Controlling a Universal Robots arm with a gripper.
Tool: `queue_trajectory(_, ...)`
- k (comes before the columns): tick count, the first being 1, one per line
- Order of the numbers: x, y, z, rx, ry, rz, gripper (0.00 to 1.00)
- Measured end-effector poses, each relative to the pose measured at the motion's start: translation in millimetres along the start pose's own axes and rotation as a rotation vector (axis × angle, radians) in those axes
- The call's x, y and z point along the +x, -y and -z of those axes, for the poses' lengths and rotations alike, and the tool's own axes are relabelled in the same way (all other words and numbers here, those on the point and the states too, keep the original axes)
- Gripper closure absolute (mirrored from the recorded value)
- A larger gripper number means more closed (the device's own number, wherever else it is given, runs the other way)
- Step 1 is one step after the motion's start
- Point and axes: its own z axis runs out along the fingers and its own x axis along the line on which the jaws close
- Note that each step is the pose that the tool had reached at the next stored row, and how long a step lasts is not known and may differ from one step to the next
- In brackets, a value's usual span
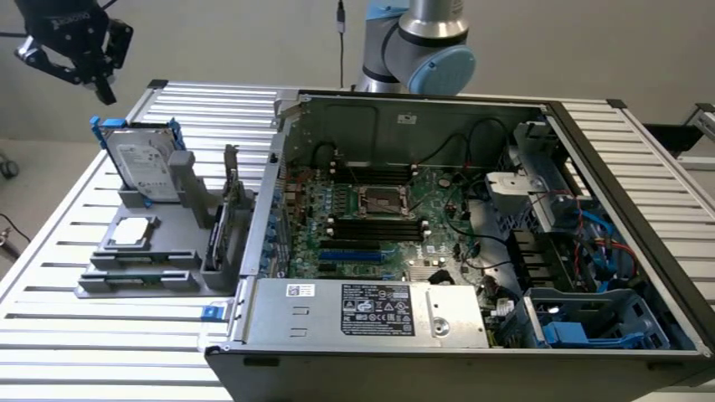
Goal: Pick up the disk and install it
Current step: 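Pick up the disk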
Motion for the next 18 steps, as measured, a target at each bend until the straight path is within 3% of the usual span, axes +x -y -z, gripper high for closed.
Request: queue_trajectory(18, 0.0, 0.0, -0.4, -0.0038, -0.0182, 0.328, 0.89)
